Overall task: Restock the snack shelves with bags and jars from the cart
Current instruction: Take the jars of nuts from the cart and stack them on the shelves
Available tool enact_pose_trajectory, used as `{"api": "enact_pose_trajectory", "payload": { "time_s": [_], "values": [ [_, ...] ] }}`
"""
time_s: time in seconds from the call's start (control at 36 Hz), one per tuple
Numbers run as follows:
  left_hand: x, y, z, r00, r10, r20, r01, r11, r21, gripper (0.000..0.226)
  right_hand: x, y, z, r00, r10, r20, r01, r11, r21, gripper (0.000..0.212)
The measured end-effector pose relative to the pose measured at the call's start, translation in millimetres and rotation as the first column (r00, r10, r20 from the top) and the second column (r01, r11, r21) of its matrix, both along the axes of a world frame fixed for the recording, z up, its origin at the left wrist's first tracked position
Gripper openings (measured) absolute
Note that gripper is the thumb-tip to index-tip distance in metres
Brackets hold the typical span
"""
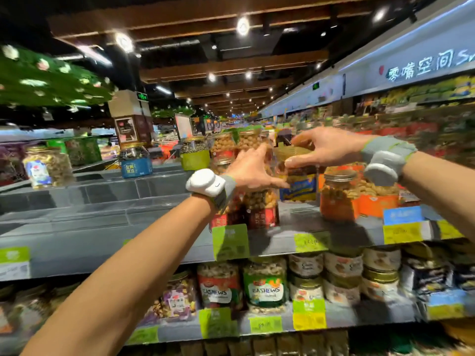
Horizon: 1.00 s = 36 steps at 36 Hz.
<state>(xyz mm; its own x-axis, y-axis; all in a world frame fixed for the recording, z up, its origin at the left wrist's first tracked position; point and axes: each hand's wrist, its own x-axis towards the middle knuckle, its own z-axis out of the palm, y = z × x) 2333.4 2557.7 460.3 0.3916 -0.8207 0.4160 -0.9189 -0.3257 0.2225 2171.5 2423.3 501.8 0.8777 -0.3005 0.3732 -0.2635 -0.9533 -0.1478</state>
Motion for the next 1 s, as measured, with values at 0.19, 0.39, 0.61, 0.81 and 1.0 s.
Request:
{"api": "enact_pose_trajectory", "payload": {
  "time_s": [0.19,0.39,0.61,0.81,1.0],
  "values": [
    [-3.7,16.4,-36.6,0.98,0.046,0.195,-0.062,0.995,0.079,0.061,13.9,-26.3,-29.3,0.985,-0.027,-0.173,0.017,0.998,-0.06,0.087],
    [-6.5,18.9,-39.7,0.964,0.075,0.255,-0.082,0.997,0.015,0.061,28.6,-41.1,-52.6,0.978,-0.029,-0.208,0.029,1.0,0.0,0.09],
    [-3.1,18.5,-43.9,0.963,0.101,0.249,-0.104,0.995,0.001,0.061,30.1,-51.5,-53.6,0.978,0.011,-0.21,-0.009,1.0,0.008,0.08],
    [0.9,17.7,-44.4,0.968,0.111,0.227,-0.108,0.994,-0.025,0.066,32.3,-48.4,-52.0,0.981,0.035,-0.193,-0.032,0.999,0.019,0.079],
    [2.3,15.6,-43.5,0.959,0.13,0.254,-0.131,0.991,-0.01,0.072,31.6,-48.2,-53.3,0.981,0.041,-0.189,-0.04,0.999,0.008,0.077]
  ]
}}
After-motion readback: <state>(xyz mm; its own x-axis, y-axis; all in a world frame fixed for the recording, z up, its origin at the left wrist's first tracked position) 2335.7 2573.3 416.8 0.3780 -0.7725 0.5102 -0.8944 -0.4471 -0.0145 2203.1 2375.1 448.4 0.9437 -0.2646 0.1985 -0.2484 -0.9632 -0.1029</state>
